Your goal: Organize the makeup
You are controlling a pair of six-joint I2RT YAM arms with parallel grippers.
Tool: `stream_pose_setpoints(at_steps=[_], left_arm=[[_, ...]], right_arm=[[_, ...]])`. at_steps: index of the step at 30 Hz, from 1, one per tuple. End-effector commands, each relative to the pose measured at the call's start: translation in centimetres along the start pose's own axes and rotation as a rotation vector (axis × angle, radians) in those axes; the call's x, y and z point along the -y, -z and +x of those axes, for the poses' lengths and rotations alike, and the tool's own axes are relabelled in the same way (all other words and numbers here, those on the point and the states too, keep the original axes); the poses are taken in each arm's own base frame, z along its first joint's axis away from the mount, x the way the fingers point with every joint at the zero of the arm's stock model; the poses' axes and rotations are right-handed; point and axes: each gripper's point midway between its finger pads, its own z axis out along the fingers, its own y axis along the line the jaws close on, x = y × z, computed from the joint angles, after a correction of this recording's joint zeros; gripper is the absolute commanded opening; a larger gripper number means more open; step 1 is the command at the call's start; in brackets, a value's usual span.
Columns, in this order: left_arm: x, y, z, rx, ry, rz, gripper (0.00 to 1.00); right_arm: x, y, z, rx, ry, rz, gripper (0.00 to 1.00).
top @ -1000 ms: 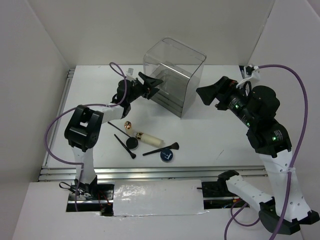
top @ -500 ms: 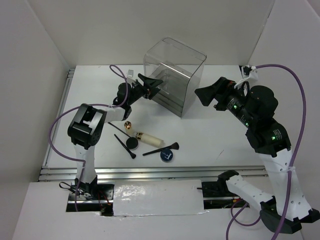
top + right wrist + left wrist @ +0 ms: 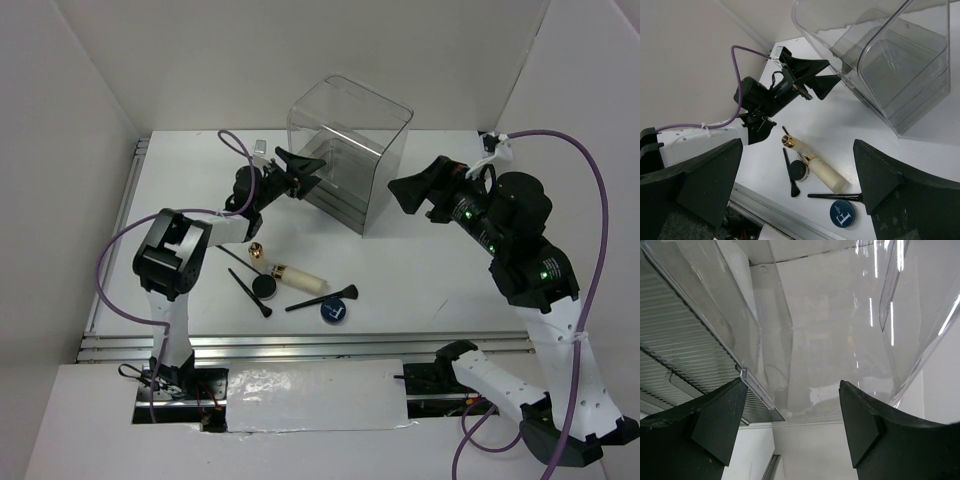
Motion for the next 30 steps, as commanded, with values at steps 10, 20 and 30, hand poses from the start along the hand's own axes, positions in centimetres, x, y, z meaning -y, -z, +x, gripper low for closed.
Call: stream_pose_setpoints(at_steps=[10,20,30], left_arm=[[10.8,1.5,-0.1,0.019,-0.096,0.251,0.87],[14.0,2.7,-0.3,0.038,-0.121,0.299,0.87],[16.6,3.1,-0.7,0.051,-0.141,0.333,0.88]], right_arm=[[-0.2,-0.2,0.4,0.013,0.006,-0.028,1.0],[-0.2,-0.5,0.5,0.013,0.0,-0.034,1.0],[0.2,-2.0,0.4,0.024,-0.009,-0.027,1.0]])
